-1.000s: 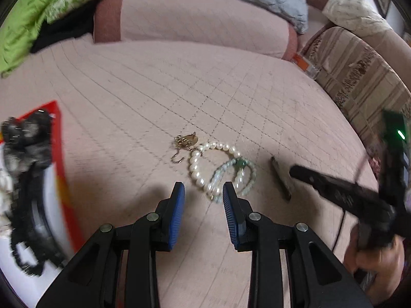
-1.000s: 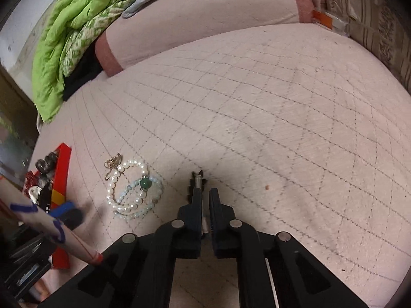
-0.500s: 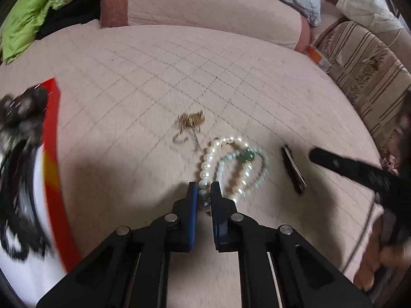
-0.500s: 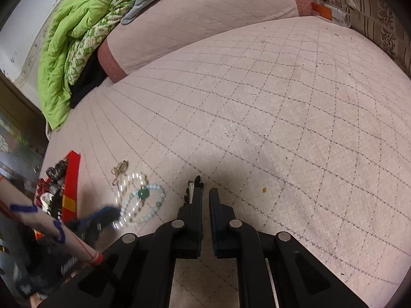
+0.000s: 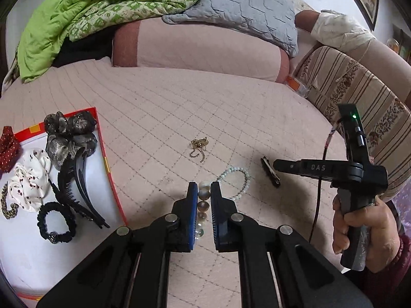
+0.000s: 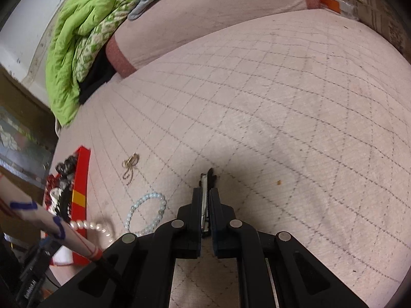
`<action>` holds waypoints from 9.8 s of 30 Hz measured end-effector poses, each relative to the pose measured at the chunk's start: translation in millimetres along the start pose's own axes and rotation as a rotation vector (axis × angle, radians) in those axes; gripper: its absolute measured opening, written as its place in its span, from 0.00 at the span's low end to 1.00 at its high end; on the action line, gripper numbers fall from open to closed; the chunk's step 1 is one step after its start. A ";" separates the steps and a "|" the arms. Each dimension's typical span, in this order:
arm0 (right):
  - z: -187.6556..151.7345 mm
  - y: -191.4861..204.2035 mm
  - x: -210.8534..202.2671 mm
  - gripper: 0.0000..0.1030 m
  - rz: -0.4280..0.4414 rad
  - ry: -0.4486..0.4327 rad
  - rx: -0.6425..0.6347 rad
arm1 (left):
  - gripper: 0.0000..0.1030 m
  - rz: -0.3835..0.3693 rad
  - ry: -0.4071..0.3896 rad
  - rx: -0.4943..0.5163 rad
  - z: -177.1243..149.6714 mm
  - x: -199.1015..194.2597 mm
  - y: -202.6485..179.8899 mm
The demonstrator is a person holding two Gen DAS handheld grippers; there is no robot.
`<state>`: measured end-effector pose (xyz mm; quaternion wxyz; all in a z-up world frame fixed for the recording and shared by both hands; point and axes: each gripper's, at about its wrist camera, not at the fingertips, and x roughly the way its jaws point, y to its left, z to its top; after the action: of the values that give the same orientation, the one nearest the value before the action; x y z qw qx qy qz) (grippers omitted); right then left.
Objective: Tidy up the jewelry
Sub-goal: 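Grasp the pearl bracelet with the left gripper while the right grasps the black hair clip, then carry the pearl bracelet and black hair clip over the box with both grippers, then open both grippers to release the pearl bracelet and hair clip in the box, then move both grippers to the light-blue bead bracelet and gold pendant, then grasp the light-blue bead bracelet with the left gripper while the right grasps the gold pendant, then carry the bead bracelet and gold pendant over the box with both grippers, then open both grippers to release the bead bracelet and gold pendant in the box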
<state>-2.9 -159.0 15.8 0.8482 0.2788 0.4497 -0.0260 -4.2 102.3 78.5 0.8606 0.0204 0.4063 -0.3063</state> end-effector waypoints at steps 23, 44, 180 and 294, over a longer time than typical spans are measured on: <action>6.2 33.8 -9.0 0.04 -0.081 -0.116 -0.164 | 0.09 -0.008 -0.093 0.071 4.3 -14.9 -5.0; -71.1 183.7 -30.7 0.04 0.270 -0.226 -0.428 | 0.09 0.156 -0.210 -0.073 -15.5 -113.0 81.6; -6.3 11.8 -70.0 0.25 0.259 -0.243 0.002 | 0.05 0.133 0.151 0.098 10.7 80.8 -25.3; -123.9 235.2 50.2 0.12 0.194 -0.001 -0.554 | 0.06 0.357 0.015 -0.128 -61.5 -62.8 145.2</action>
<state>3.5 111.2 28.0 0.8907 0.0784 0.4105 0.1789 2.2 269.7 51.0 0.8979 0.0395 0.4211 -0.1219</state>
